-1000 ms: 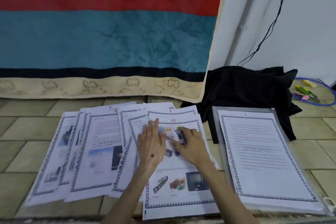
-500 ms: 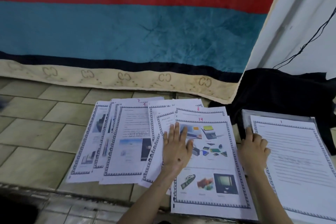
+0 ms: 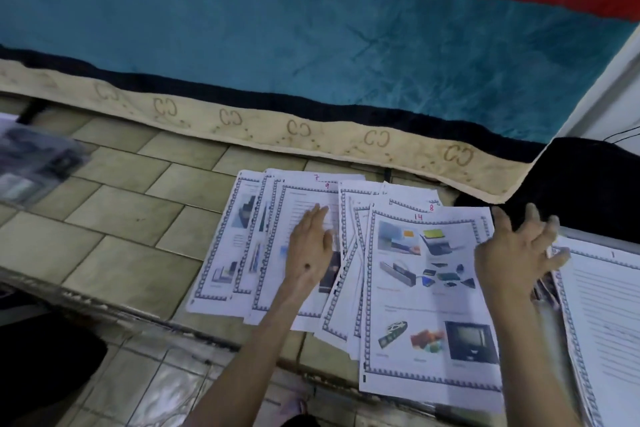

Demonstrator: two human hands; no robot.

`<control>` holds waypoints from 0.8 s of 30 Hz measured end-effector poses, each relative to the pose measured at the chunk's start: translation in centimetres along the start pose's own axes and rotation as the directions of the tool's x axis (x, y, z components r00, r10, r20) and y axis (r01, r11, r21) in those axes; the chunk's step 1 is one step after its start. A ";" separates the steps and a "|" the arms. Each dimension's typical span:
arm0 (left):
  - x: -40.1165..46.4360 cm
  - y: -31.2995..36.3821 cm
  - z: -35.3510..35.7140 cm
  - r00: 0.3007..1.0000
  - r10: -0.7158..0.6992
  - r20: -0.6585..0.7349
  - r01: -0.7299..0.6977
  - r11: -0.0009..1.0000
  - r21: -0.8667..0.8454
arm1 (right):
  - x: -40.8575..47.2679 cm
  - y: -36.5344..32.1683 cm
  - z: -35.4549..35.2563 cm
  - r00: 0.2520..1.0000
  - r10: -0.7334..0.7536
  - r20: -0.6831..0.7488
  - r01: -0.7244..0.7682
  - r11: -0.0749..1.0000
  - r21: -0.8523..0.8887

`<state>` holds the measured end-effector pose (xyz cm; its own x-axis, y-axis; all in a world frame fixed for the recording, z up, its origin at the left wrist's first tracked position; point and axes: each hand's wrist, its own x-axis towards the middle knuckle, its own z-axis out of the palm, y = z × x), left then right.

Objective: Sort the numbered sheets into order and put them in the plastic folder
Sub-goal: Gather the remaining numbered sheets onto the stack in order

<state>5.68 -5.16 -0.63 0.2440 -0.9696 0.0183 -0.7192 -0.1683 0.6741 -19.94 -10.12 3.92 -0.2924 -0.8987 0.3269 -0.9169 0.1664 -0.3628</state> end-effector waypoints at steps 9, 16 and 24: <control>0.1 -1.8 1.4 0.994 0.076 0.075 -0.093 0.960 0.265 | -8.3 -8.0 4.1 0.849 -0.384 0.364 0.341 0.923 0.179; 0.1 -2.3 1.4 0.993 0.036 0.112 -0.072 0.940 0.332 | -9.2 -3.9 7.0 0.824 -0.278 0.495 0.318 0.948 0.002; 1.2 -3.5 -4.2 0.934 -0.326 -0.147 0.343 0.933 0.109 | -8.8 -8.7 5.9 0.888 -0.373 0.270 0.319 0.921 0.224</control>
<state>11.24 -5.03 0.09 0.5577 -0.8247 -0.0943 -0.6585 -0.5088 0.5545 -7.80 -6.09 -0.91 0.1558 -0.9693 0.1902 -0.8768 -0.2243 -0.4252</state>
